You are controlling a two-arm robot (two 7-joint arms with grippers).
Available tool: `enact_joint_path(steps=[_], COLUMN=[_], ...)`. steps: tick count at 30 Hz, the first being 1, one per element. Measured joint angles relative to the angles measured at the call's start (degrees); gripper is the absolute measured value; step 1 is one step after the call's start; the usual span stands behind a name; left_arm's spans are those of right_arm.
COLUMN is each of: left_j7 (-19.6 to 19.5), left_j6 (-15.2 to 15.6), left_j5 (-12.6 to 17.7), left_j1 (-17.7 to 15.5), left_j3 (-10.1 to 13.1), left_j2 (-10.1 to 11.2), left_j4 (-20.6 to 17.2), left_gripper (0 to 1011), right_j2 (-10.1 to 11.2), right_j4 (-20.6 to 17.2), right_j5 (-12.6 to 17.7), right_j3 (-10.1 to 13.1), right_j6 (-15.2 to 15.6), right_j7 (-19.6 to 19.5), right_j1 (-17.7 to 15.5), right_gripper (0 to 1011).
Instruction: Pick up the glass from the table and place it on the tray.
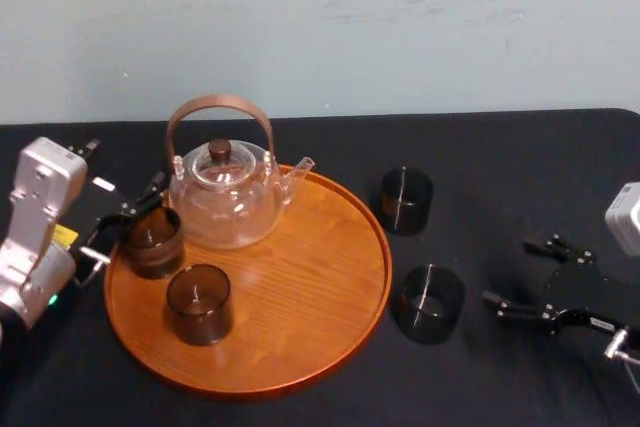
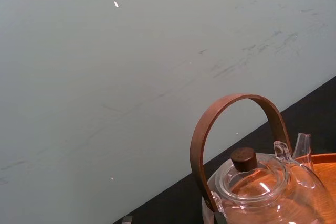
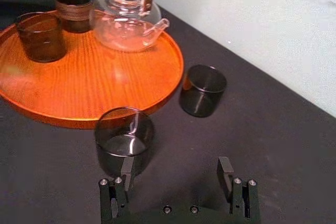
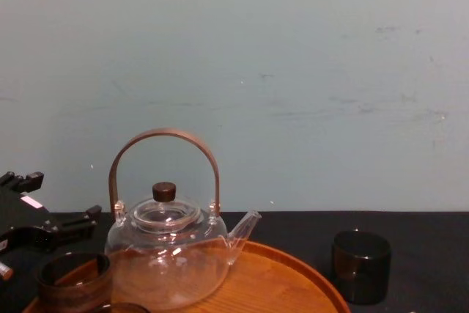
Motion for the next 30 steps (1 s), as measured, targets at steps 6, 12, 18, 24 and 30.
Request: enact_joint_path(steps=[6,12,18,24,30], left_j7=[0.0,0.0,0.0,0.0,0.0], left_j6=[0.0,0.0,0.0,0.0,0.0], left_j5=[0.0,0.0,0.0,0.0,0.0], left_j1=[0.0,0.0,0.0,0.0,0.0], left_j3=[0.0,0.0,0.0,0.0,0.0], left_j2=[0.0,0.0,0.0,0.0,0.0], left_j4=[0.0,0.0,0.0,0.0,0.0], left_gripper=[1002,1001,1002,1001,1001], right_j2=[-0.98,-1.53,-1.99,-2.57,-3.45], right_j4=[-0.14,-0.5,-0.78,-0.84,-0.3], right_j5=[-1.29,-2.46,-3.78,-4.86,-5.05], right_j3=[-0.88,-1.46,-1.86,-2.34,-2.77], right_j6=[0.6,1.16,2.21,3.59,4.97], right_j7=[2.03,3.37,4.21,4.6,5.22], right_j1=[0.72,0.88,0.88,1.11,1.95], right_gripper=[1002,1002,1002,1002,1002])
